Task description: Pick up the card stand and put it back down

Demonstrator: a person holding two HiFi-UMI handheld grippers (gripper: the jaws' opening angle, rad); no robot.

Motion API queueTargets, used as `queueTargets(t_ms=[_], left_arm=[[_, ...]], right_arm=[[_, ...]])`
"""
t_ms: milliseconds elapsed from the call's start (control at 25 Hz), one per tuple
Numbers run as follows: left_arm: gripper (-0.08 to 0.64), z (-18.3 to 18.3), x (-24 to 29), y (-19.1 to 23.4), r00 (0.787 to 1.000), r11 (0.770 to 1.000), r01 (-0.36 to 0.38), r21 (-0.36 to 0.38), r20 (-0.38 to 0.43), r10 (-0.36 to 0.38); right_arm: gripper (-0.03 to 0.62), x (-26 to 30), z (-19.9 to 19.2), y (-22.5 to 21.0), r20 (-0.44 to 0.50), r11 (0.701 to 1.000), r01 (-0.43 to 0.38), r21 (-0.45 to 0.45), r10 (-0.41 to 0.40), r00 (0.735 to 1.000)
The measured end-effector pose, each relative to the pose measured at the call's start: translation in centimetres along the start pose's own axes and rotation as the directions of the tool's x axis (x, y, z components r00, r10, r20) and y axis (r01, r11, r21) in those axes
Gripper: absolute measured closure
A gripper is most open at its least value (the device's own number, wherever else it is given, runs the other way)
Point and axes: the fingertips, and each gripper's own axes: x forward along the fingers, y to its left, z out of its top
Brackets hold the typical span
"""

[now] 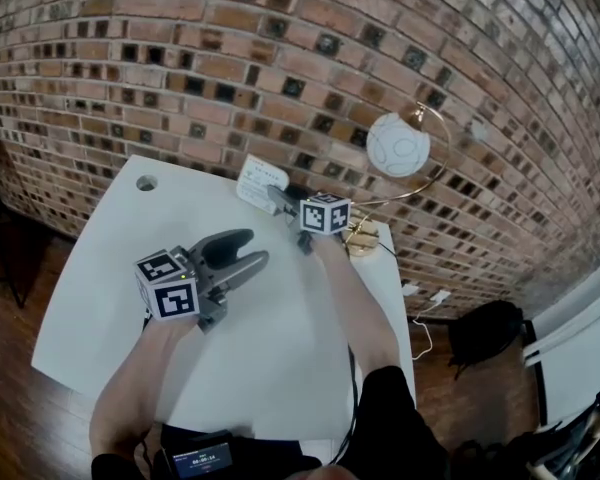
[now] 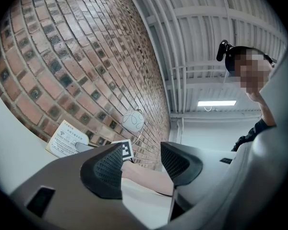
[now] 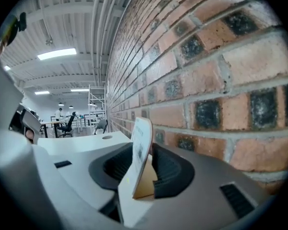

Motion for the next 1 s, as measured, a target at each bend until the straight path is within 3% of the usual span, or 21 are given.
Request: queueTargets(t_ms=[80,320,520,1000], left_arm=[[0.318,-0.1,0.0,0.1,1.000,1.000,-0.001,-0.002,-0.002,0.001],[0.318,0.0,0.0,0.1,1.000,1.000,0.001,-0.021,0.003,-0.001],[0.318,0.0,0.0,0.2,1.000,0.999,-0.002,-0.034,0.006,0.002],[0.318,-0.2,0.0,0.2,1.000,0.999,0.000,-0.036,0.001,0.000]], right_arm=[[0.403,-0.3,-0.3,-0.2,-0.039,0.999,0.042,-0.022,-0.043,0.998],[0.403,-1.0,-1.7,0.5,-0.135,0.994,0.088,-0.066,-0.096,0.986],[0.407,-1.5,-2.7,0.0,-0.212,0.980,0.152,-0.125,-0.176,0.961],[0.407,-2.2,-2.7,-2.3,-0.213,0.970,0.228,-0.086,-0.242,0.947]])
